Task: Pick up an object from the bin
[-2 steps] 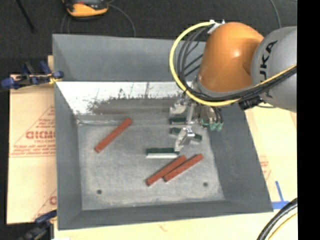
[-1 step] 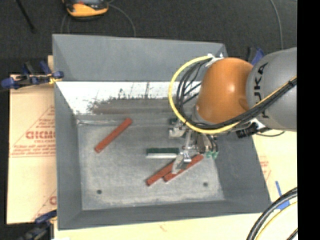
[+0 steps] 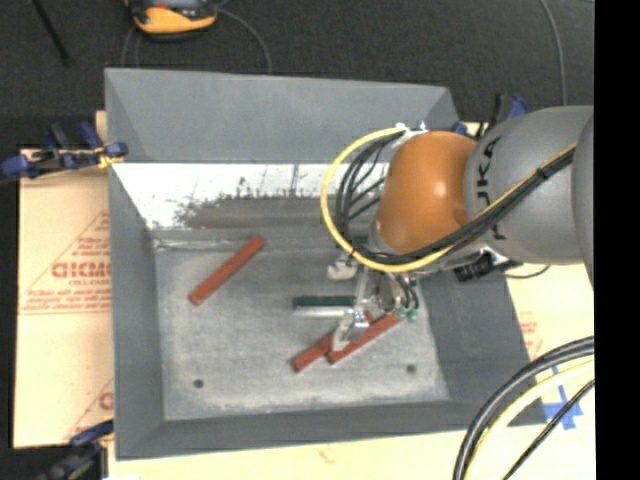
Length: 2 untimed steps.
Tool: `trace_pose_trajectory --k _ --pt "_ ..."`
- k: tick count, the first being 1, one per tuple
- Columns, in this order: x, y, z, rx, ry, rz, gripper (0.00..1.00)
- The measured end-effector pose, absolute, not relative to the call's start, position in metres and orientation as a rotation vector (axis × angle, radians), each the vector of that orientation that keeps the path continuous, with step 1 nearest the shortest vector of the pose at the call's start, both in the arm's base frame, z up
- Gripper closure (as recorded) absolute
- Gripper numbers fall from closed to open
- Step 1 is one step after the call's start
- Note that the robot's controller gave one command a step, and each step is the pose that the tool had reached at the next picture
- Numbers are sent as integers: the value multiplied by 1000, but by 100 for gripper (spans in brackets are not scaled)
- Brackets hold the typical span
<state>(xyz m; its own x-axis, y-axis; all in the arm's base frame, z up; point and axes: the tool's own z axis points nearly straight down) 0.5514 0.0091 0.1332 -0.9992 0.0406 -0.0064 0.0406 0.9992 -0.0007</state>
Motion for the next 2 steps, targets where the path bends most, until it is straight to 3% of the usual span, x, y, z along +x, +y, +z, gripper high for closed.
trace_pose_trajectory --k 1,2 --pt "571 -5 89 425 3123 6 100" --pt "571 -5 88 424 3123 6 100"
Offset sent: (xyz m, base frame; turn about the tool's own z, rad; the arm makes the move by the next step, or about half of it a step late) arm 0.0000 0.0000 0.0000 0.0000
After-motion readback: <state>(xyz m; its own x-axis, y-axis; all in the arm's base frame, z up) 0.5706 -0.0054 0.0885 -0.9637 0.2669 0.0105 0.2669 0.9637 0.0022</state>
